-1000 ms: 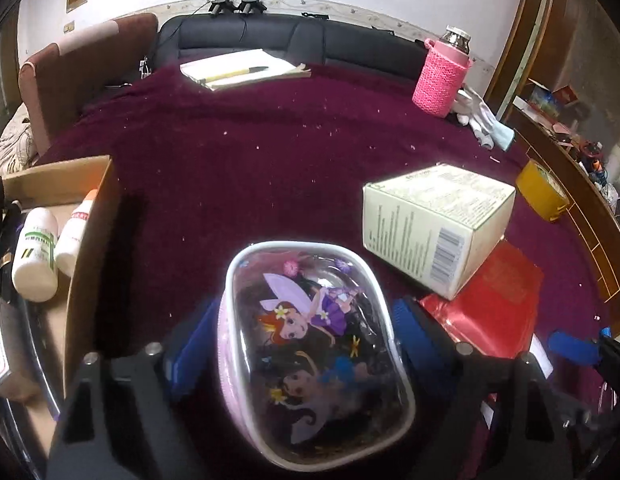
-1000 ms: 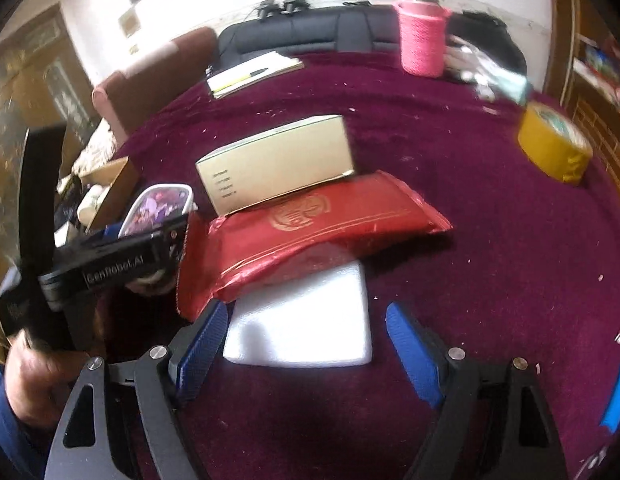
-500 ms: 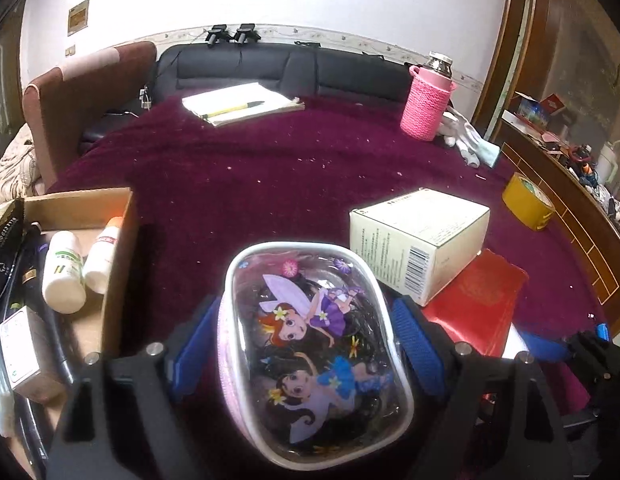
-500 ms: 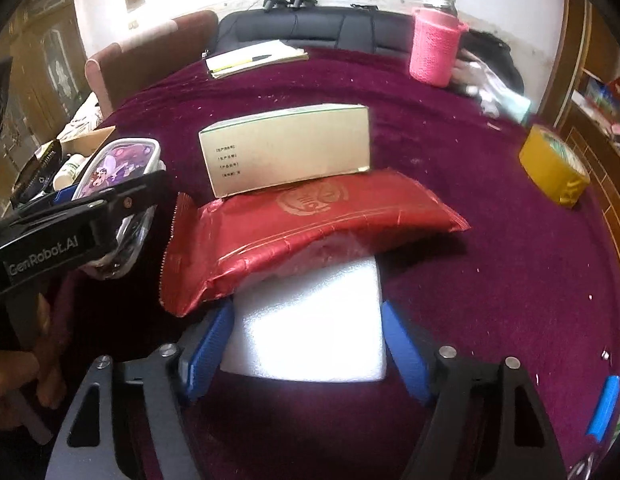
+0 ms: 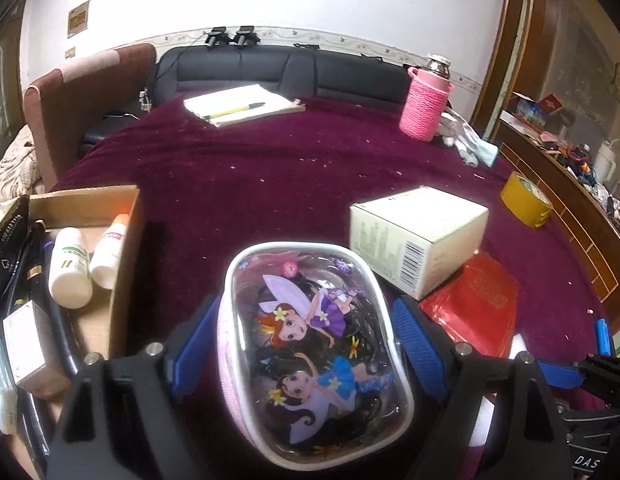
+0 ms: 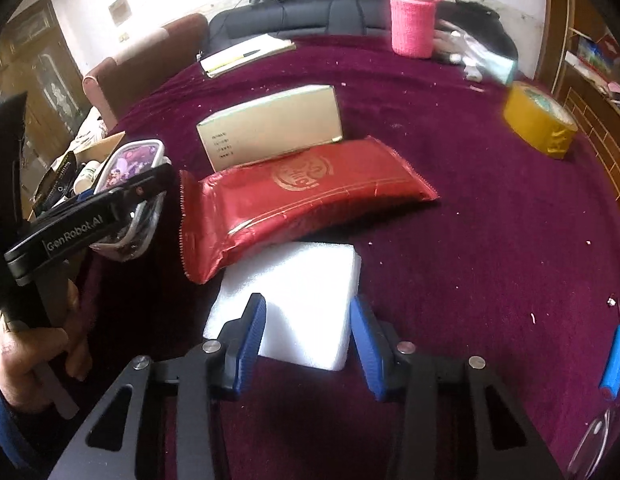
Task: Organize objects
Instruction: 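Carry the pouch and foam pad into the cardboard tray and open both tools, then grasp the red foil packet with left tool while right tool grasps the cream medicine box, then carry the red packet and medicine box into the tray and open both tools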
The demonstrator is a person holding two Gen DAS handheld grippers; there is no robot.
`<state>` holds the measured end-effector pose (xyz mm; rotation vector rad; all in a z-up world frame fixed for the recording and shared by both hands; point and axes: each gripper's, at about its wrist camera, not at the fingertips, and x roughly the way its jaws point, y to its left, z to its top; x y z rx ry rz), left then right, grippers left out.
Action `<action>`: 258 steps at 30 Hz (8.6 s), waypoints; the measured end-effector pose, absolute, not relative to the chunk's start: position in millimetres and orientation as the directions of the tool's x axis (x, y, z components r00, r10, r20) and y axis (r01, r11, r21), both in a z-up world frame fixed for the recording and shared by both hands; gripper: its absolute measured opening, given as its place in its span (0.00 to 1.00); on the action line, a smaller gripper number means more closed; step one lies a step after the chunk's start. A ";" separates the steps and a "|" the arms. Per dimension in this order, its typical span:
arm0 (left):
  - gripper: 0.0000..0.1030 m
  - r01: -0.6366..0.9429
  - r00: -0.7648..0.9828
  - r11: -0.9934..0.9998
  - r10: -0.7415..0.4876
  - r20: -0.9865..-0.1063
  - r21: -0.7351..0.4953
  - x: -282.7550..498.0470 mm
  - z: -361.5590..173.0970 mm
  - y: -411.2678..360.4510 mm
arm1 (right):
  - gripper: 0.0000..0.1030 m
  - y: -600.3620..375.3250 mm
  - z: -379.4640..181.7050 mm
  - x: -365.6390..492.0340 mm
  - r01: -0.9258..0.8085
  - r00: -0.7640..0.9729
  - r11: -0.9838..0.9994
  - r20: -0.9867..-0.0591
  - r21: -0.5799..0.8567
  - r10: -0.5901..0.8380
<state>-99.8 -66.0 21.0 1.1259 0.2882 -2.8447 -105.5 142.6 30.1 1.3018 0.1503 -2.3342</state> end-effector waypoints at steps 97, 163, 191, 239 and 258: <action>0.84 0.380 -0.762 -0.883 -0.132 -0.634 -0.273 87.9 56.3 -248.2 | 0.91 -77.1 48.1 28.2 0.799 -0.244 -0.564 -0.744 0.210 -0.622; 0.50 -0.056 -0.611 -0.995 0.096 -0.785 -0.078 -4.4 9.1 -25.8 | 0.91 196.9 39.5 -166.0 0.126 -0.405 -0.773 -0.679 0.622 -0.612; 0.54 -0.065 -0.607 -0.981 0.183 -0.773 -0.181 -4.4 8.6 -36.8 | 0.87 64.6 32.7 -271.3 -0.142 -0.210 -0.938 -0.936 0.316 -0.284; 0.52 0.102 -0.800 -0.977 0.031 -0.599 -0.187 74.3 85.0 -106.8 | 0.84 121.6 104.4 -59.1 0.288 -0.360 -0.838 -0.758 0.464 -0.544; 0.52 0.356 -0.777 -0.922 -0.202 -0.596 -0.151 96.6 70.9 -206.0 | 0.84 -51.3 134.7 -65.7 0.510 -0.296 -0.790 -0.793 0.341 -0.533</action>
